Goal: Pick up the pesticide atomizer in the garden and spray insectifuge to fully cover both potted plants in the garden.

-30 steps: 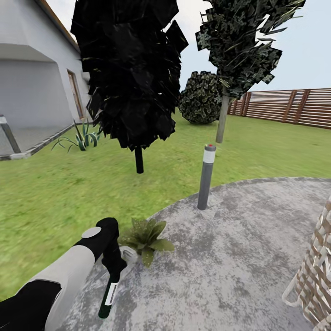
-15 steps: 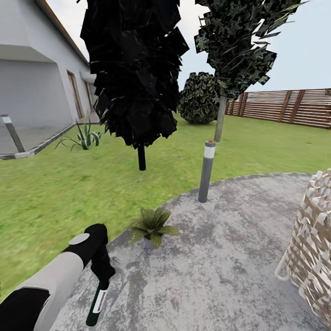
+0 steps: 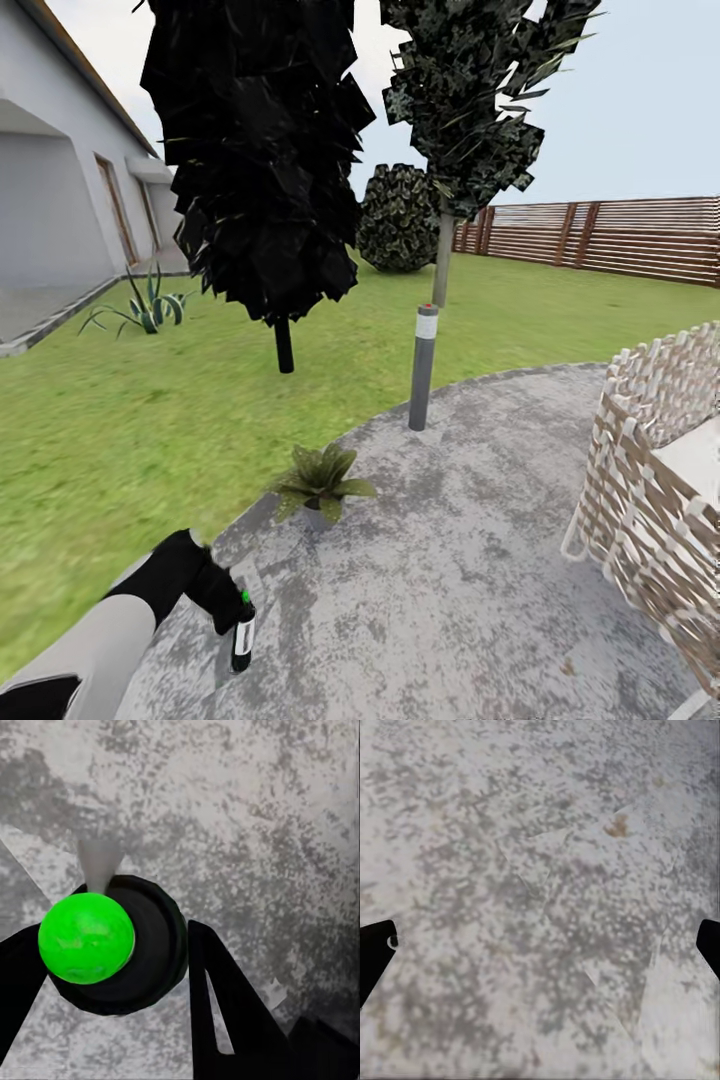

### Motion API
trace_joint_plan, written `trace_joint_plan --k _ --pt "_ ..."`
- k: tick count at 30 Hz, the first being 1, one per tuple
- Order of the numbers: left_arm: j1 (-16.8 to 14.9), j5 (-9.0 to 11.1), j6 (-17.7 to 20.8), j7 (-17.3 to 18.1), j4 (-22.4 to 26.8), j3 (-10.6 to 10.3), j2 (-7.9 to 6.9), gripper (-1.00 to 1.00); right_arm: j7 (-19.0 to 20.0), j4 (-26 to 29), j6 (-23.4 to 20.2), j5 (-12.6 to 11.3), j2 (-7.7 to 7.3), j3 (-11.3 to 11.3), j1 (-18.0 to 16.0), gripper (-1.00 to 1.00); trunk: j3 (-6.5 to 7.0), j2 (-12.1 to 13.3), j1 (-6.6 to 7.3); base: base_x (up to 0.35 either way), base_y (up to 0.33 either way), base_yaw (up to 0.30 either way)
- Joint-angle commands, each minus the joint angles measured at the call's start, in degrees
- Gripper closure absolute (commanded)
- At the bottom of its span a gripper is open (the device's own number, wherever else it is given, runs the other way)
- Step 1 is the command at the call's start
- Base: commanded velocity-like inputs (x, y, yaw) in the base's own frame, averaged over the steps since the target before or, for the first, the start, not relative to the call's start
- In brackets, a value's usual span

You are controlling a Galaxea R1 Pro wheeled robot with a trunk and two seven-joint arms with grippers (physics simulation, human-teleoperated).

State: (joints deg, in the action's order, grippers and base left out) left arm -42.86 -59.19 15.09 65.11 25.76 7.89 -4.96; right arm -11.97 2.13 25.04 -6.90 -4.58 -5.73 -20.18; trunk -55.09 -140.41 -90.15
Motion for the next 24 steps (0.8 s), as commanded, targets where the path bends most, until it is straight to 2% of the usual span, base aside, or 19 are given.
trace_joint_plan --k 1,3,4,6,8,9,14,17,19,20,24 --pt "0.33 0.00 -1.74 -0.07 -0.02 1.71 -0.08 1.00 -0.06 0.00 0.18 0.26 0.00 -0.83 -0.03 -1.00 -0.04 -0.02 0.02 -0.019 0.017 -0.063" --pt "0.91 0.43 -7.20 -0.58 -0.24 4.44 -0.68 1.00 0.20 0.17 0.19 3.70 0.06 -2.85 -0.03 -1.00 -0.03 -0.02 0.02 -0.008 0.007 -0.026" --pt "1.10 0.58 -10.25 -0.70 -0.32 5.64 -1.05 1.00 0.84 0.85 0.19 6.33 0.08 -4.55 -0.03 -1.00 -0.03 -0.02 0.02 -0.003 0.003 -0.011" --pt "1.80 0.66 -14.19 -0.75 -0.35 6.71 -1.47 1.00 2.70 3.80 0.14 10.24 0.13 -6.62 -0.03 -1.00 -0.03 -0.02 0.02 -0.002 0.001 -0.005" --pt "2.27 0.70 -16.29 -0.77 -0.41 7.01 -1.75 1.00 4.96 6.91 0.07 12.27 0.11 -7.30 -0.03 -1.00 -0.02 -0.02 0.02 -0.001 0.001 -0.002" --pt "2.44 0.76 -17.32 -0.74 -0.43 7.13 -1.87 1.00 7.51 9.16 0.04 13.19 0.11 -7.55 -0.03 -1.00 -0.02 -0.02 0.02 0.000 0.000 0.000" --pt "2.68 0.78 -18.62 0.49 -0.37 7.02 -1.79 1.00 23.05 19.62 -0.04 15.94 -0.12 -7.79 -0.11 -1.00 -0.02 -0.02 0.02 0.000 0.000 0.000" --pt "2.68 0.31 -18.72 2.09 -0.36 6.59 -1.75 1.00 27.48 24.72 -0.17 19.24 -0.15 -7.78 -0.14 -1.00 -0.02 -0.02 0.02 0.000 0.000 0.000" --pt "2.69 0.05 -18.77 2.50 -0.36 6.54 -1.79 1.00 30.64 28.15 -1.13 23.34 -0.08 -7.73 -0.19 -1.00 -0.02 -0.02 0.02 0.000 0.000 0.000" --pt "2.69 -0.04 -18.78 2.57 -0.36 6.53 -1.80 1.00 32.30 29.83 -1.92 24.41 -0.03 -7.73 -0.20 -1.00 -0.02 -0.02 0.02 0.000 0.000 0.000" --pt "2.69 -0.22 -19.07 2.69 -0.36 6.43 -1.77 1.00 37.06 33.33 -3.25 25.41 0.06 -7.72 -0.21 -1.00 -0.02 -0.02 0.02 0.000 0.000 0.000"
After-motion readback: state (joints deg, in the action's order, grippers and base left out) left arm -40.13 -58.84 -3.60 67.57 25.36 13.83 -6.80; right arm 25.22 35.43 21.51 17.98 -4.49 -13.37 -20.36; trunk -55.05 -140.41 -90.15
